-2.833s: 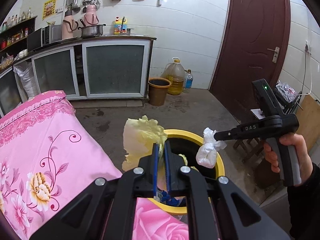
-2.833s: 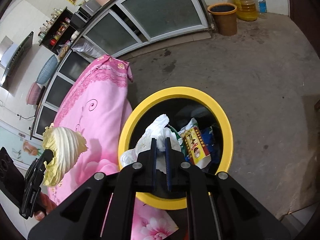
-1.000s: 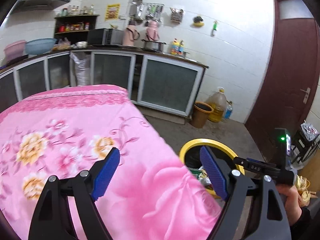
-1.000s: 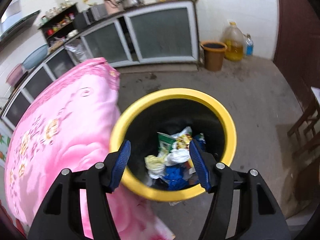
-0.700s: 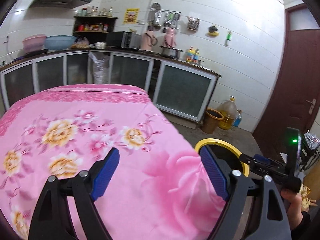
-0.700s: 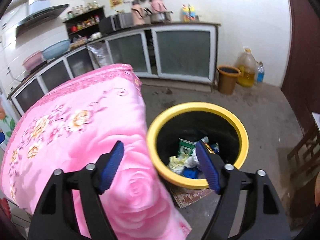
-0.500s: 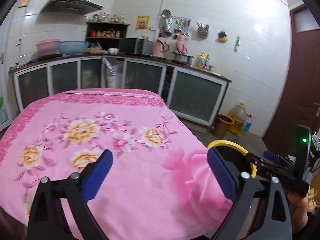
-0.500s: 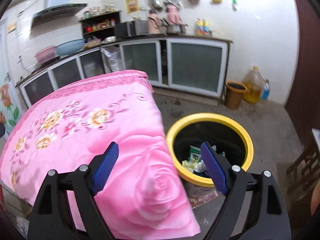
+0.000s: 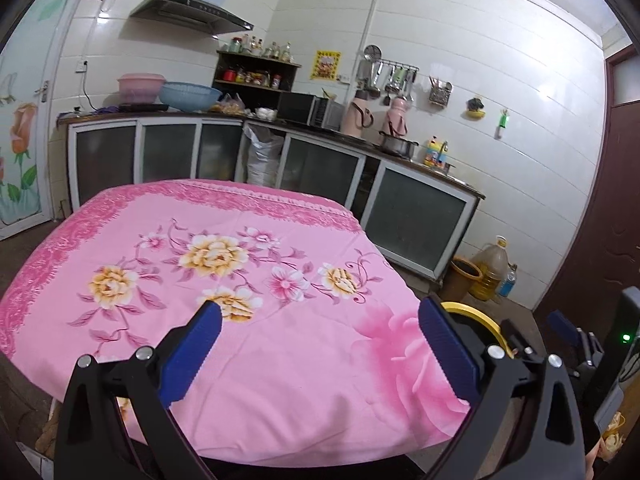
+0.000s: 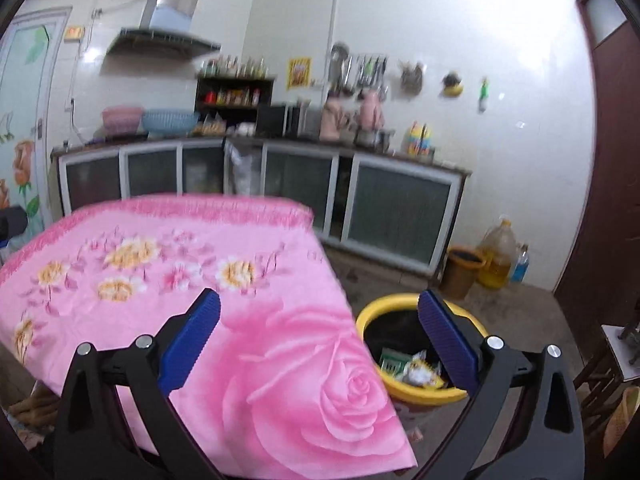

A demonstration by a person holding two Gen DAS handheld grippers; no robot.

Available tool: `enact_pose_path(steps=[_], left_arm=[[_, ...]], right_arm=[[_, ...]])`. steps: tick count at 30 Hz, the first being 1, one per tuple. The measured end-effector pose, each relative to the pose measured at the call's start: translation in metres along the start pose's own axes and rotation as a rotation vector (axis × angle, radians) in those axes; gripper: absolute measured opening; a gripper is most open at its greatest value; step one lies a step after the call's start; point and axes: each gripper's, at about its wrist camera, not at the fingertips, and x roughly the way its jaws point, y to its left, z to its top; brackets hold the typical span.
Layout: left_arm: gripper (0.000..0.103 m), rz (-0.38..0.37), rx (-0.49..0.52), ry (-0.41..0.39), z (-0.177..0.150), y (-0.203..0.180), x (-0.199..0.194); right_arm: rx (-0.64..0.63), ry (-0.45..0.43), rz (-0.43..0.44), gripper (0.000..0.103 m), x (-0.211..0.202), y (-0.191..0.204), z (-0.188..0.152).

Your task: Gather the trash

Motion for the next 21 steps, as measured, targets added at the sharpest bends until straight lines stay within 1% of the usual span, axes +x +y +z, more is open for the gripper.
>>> enact_pose_path(steps=[2,3,5,7,10,13,15,17,19,21], left_arm=[[0.095,0.043,0.015,-0.03,-0.001,0.0,-0.009],[0.095,0.062,0.025,-0.048,-0.001,-0.001,-0.013],[0.095,0.063,0.037,-0.066,-0.003,-0.002,-0.019],[0.095,0.054,0.039,-0.072,-0.003,-0.001,-0.024],[0.095,0.067,0.067,-0.084,-0.007,-0.003,-0.03],[0.095,0.114,0.094,-0.083,-0.012,-0.006,-0.029],[0.095,0.176,0.107,-0.105,-0.019,-0.008,-0.03],[0.095,0.213,0.124,-0.145,-0.03,-0.009,-0.031],[0.095,0.206,0.128,-0.145,-0.041,-0.009,-0.029],[0.095,0.193,0.131,-0.12,-0.05,-0.008,-0.025]], right_arm=[[0.011,-0.056,-0.005,0.095,-0.011,0.003,0.001],[0.01,-0.071,-0.01,0.095,-0.015,0.004,0.002],[0.014,-0.095,0.004,0.095,-0.022,0.007,0.002],[0.045,-0.128,0.029,0.095,-0.031,0.007,0.001],[0.04,-0.162,0.015,0.095,-0.041,0.011,-0.001],[0.048,-0.165,0.009,0.095,-0.049,0.014,-0.008],[0.069,-0.164,0.025,0.095,-0.053,0.014,-0.015],[0.081,-0.164,0.008,0.095,-0.057,0.015,-0.024],[0.087,-0.159,-0.009,0.095,-0.058,0.015,-0.035],[0.101,-0.148,-0.012,0.095,-0.058,0.017,-0.046]])
